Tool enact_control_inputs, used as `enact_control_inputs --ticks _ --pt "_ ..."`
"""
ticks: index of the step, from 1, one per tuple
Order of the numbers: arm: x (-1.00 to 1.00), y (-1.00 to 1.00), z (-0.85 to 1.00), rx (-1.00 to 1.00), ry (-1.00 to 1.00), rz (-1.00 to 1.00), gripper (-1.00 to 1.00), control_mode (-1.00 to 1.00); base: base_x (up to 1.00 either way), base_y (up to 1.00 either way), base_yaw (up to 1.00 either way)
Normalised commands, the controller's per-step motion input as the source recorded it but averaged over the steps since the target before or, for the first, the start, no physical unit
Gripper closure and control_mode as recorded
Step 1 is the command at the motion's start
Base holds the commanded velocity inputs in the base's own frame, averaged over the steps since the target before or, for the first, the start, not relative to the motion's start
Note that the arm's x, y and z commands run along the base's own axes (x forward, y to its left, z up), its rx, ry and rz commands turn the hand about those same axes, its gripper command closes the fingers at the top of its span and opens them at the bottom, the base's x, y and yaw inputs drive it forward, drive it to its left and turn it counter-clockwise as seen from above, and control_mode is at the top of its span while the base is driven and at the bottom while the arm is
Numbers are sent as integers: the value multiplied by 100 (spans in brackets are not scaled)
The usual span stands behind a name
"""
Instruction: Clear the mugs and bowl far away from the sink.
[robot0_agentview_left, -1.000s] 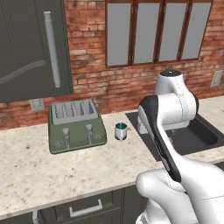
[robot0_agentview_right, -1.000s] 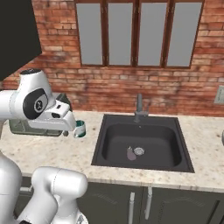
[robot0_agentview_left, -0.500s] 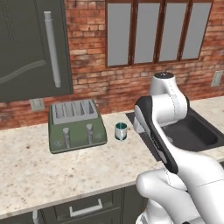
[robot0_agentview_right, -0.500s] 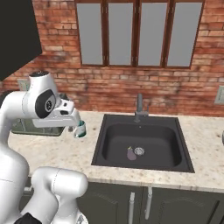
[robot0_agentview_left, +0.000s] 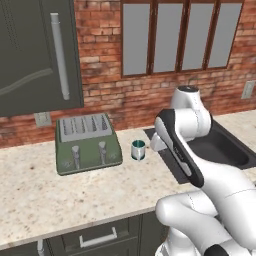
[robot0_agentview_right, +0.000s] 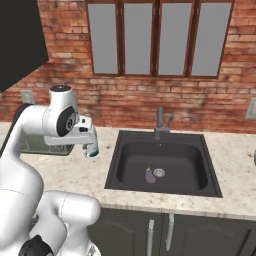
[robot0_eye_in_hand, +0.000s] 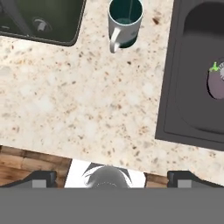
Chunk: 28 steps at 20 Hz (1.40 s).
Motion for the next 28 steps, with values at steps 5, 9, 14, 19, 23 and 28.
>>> enact_control_inputs --ticks 5,9,14,19,23,28 --pt "11 11 -26 0 0 -4 -100 -100 0 0 0" --pt "10 7 -25 0 0 -13 -100 -100 0 0 0" --pt "14 13 -23 0 0 -13 -100 -100 0 0 0" --pt "29 15 -25 1 0 -8 -100 -100 0 0 0" --pt "31 0 -20 2 0 -1 -100 -100 0 0 0" --pt "32 0 -22 0 -4 0 -100 -100 0 0 0"
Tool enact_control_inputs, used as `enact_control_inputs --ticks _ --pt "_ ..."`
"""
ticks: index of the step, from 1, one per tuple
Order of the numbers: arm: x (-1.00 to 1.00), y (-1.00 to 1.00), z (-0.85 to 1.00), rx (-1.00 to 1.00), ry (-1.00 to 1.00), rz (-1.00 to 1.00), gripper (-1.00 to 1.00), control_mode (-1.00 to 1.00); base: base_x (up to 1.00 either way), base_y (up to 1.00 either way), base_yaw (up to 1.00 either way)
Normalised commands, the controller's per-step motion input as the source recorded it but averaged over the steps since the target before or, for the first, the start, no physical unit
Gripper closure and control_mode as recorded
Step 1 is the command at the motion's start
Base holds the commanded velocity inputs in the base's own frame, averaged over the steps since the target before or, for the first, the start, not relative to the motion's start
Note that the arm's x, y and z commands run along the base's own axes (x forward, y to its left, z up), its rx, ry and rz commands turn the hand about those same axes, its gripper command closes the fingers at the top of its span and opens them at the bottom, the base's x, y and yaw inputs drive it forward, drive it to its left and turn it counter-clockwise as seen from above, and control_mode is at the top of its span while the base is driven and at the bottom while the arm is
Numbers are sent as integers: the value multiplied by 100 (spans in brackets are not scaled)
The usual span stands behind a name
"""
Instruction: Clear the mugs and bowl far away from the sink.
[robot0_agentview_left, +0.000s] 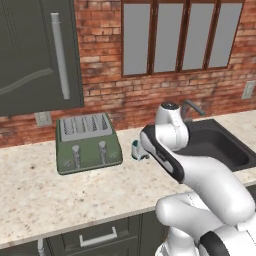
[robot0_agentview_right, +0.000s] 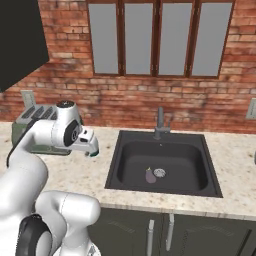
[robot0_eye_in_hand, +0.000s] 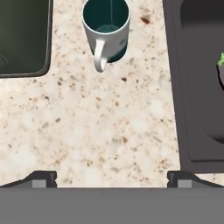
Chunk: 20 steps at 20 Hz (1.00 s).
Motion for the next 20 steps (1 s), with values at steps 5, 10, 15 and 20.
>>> enact_control_inputs --ticks 5,10,15,20 --pt "25 0 -19 0 -6 0 -100 -100 0 0 0" --pt "14 0 -15 0 -6 3 -100 -100 0 0 0" --pt "13 0 -14 3 -3 4 -100 -100 0 0 0" --pt "16 0 -10 3 -1 3 -100 -100 0 0 0"
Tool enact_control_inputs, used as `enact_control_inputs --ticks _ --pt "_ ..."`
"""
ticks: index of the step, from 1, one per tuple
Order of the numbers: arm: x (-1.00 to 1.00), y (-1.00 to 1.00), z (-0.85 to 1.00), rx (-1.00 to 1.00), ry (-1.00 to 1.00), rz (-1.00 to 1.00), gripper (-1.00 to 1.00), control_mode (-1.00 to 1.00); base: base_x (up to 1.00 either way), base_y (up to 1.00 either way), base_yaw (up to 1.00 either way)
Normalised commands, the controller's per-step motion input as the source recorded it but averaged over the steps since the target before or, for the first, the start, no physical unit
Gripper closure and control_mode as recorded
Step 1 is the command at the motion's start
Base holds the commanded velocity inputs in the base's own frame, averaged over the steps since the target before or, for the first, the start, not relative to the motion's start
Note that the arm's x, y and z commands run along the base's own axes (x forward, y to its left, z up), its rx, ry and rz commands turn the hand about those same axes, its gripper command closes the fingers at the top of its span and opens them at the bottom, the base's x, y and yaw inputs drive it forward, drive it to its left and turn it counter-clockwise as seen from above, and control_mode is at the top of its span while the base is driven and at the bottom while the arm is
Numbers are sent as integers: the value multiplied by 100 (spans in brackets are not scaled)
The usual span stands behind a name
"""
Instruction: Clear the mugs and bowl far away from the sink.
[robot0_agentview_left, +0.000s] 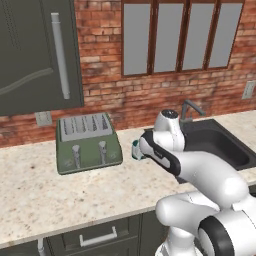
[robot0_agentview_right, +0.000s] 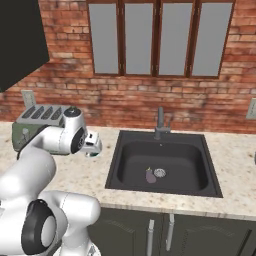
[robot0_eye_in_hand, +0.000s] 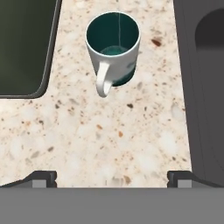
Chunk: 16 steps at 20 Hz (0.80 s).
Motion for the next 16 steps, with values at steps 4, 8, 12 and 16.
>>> enact_control_inputs --ticks 4,8,12,16 --pt "18 0 -5 2 0 3 -100 -100 0 0 0" --pt "19 0 -4 1 0 2 -100 -100 0 0 0" --pt "15 0 -5 1 0 1 -100 -100 0 0 0" --pt "6 0 -9 2 0 0 -100 -100 0 0 0"
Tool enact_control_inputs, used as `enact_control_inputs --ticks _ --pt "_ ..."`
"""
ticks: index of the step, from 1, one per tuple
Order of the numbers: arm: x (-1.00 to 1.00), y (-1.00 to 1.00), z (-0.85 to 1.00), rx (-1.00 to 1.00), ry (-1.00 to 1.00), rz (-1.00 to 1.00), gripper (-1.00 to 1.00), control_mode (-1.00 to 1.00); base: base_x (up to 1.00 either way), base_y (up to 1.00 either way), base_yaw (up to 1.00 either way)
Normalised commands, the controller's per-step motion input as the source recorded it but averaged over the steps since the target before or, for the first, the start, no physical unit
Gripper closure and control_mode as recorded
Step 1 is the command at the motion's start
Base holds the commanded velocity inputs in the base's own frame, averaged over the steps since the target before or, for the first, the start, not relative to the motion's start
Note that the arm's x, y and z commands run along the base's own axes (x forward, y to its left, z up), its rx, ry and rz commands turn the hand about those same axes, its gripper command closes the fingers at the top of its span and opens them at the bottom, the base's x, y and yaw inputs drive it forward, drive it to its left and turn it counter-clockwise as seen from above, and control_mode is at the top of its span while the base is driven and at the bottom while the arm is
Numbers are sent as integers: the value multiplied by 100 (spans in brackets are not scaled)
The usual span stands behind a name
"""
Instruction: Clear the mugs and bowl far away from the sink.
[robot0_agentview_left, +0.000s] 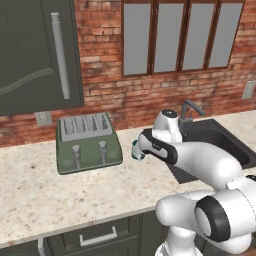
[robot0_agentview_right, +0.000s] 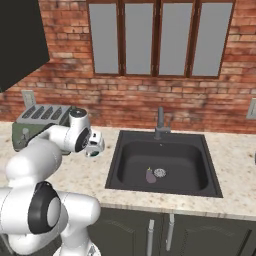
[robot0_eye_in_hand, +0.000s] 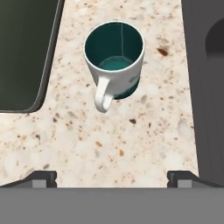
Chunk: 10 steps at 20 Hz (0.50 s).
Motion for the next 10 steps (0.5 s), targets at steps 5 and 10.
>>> enact_control_inputs --ticks 5,10 --pt "7 0 -10 0 0 0 -100 -100 0 0 0" --pt "7 1 -12 0 0 0 -100 -100 0 0 0"
